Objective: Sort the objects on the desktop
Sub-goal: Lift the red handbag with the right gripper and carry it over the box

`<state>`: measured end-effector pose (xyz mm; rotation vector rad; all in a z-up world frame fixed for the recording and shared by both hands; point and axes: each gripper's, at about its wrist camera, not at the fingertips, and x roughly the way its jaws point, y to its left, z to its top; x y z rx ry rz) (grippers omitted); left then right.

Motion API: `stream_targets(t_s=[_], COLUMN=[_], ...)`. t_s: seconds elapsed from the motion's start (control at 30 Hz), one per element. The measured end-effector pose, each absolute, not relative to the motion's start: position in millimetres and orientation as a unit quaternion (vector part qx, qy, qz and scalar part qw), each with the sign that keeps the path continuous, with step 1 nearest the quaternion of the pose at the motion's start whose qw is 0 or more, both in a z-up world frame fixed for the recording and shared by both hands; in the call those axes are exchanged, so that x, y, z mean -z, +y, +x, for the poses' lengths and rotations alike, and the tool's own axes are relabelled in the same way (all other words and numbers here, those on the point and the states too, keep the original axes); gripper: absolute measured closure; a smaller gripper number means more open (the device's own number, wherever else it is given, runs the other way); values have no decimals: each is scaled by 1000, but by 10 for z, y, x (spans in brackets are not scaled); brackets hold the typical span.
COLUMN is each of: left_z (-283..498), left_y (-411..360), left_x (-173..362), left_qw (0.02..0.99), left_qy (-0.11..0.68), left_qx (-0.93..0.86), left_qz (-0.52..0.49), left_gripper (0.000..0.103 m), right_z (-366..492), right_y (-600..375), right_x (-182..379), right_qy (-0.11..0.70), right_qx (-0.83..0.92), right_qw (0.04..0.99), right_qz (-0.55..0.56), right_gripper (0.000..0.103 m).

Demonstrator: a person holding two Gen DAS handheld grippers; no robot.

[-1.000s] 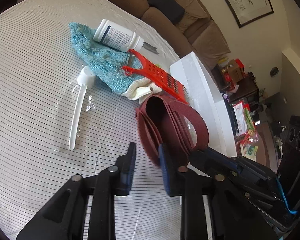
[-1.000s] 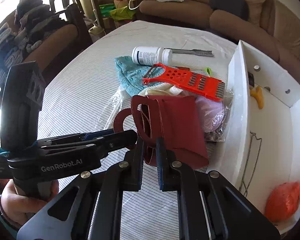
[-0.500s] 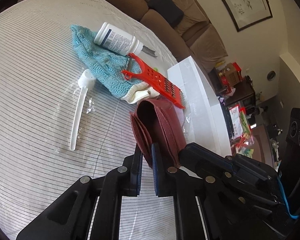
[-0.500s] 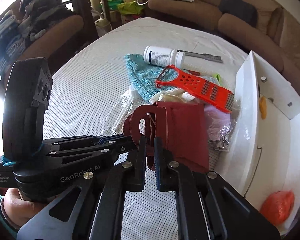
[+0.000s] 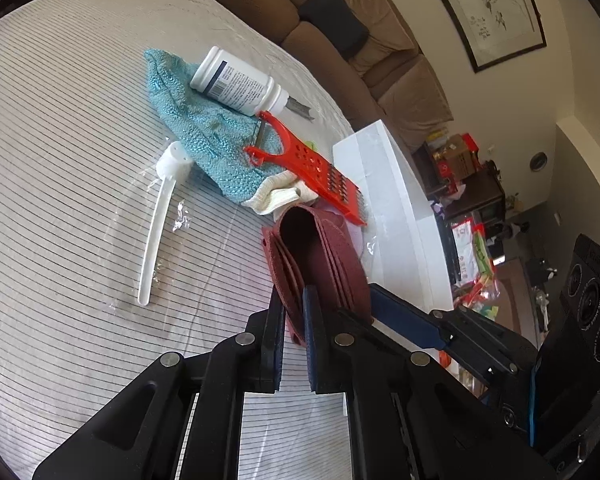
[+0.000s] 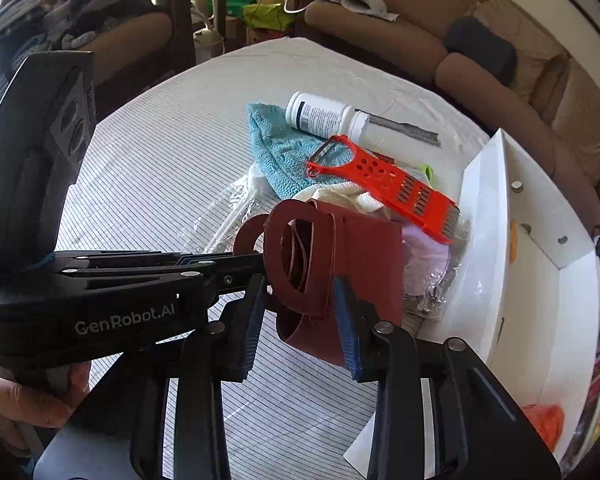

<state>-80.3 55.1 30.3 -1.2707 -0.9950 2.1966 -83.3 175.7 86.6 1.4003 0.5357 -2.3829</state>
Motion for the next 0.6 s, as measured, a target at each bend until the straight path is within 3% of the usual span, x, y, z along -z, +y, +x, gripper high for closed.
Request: stream_targets(t_s=[0.07, 0.13, 0.2, 0.37, 0.43, 0.6], left_z=[-820, -832, -844, -848, -851, -821], left_y=[537, 516, 516, 652, 719, 791], left_x=[-288, -264, -254, -342, -356, -501], left_qw=[206, 197, 195, 185, 182, 175], left_qy=[-363, -370, -372, -341, -320, -285], left_qx=[-786, -785, -785, -804, -812, -833], left_qz=[-456, -457, -455, -450, -454, -441], left_gripper=[94, 72, 61, 63, 97, 96], right_z=[-843, -827, -829, -791, -769, -740], right_y=[1724, 1711, 1754, 1875, 1889, 1906], right_x=[-844, -881, -923, -953, -955, -985], right_qy=[208, 224, 210, 182, 185, 183], right_qx=[834, 839, 841, 842, 843, 844], right_qw=[158, 148, 152, 165, 164, 168], right_qz=[486, 474, 475, 480, 478, 475], right_gripper=[90, 96, 97, 97, 97, 99])
